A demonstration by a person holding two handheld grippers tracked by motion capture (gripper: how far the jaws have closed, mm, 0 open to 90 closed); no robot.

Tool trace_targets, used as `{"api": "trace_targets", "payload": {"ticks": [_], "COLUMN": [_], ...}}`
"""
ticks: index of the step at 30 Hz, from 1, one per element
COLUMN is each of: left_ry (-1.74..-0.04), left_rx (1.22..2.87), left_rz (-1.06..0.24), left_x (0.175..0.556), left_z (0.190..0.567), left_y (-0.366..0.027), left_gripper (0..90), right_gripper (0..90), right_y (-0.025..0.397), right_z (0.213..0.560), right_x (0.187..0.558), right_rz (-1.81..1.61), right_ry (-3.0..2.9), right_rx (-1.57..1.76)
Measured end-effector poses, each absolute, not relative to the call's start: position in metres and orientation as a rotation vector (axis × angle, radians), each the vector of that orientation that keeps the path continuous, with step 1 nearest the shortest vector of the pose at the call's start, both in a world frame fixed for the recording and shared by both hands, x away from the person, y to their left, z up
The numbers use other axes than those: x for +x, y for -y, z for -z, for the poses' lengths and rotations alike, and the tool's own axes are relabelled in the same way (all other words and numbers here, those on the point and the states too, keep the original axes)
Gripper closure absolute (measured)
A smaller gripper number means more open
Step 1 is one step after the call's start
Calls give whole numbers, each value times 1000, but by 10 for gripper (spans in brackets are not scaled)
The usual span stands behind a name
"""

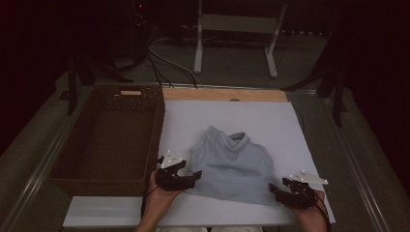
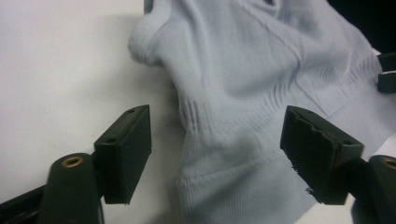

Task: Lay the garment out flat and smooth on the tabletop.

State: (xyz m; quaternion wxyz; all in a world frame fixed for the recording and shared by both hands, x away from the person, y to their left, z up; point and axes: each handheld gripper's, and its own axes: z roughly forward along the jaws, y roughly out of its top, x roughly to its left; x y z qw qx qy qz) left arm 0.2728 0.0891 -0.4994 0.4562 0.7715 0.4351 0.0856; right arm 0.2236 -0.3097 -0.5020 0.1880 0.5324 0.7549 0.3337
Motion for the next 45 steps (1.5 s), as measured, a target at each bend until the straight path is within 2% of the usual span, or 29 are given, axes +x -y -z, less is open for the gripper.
{"api": "trace_targets", "payload": {"ticks": [7,9,11,12,14,15,16,17,20,30,34,39,45], "left_ry": [-1100,-1106,-1112,-1108,-1109,-1113,-1114,-1130,-1142,-1183,-1185,-1174,-1178], "left_rx": [1950,1963,1978,1983,2000,2005,2008,2006,2000,1964,1950,1954,1965], "left_rz": [-210,-208,-202,-187,-195,-195,-193,-199,-204,-275,-279,-303,-320], "left_x": [273,274,276,276,277,277,277,278,279,282,282,282,281], "left_z": [505,507,509,510,510,511,511,511,510,507,506,502,504], "left_y": [-86,-86,-85,-85,-83,-82,-81,-81,-81,-81,-82,-81,-78], "left_gripper": [302,342,454,454,611,611,665,760,836,867,869,873,872], "right_gripper": [395,397,401,401,413,424,437,487,506,475,488,835,868], "right_y": [313,313,313,313,313,313,313,313,311,304,303,294,297], "right_z": [503,503,504,504,504,504,504,504,505,507,508,509,507], "right_x": [224,224,224,224,224,224,224,224,224,223,223,224,226], "right_rz": [-930,-923,-921,-921,-920,-921,-924,-932,-934,-913,-913,-874,-824], "right_ry": [-2104,-2103,-2105,-2105,-2109,-2111,-2115,-2127,-2145,-2156,-2167,-2219,-2140], "right_rx": [1517,1515,1517,1517,1518,1519,1518,1514,1503,1496,1490,1428,1473]}}
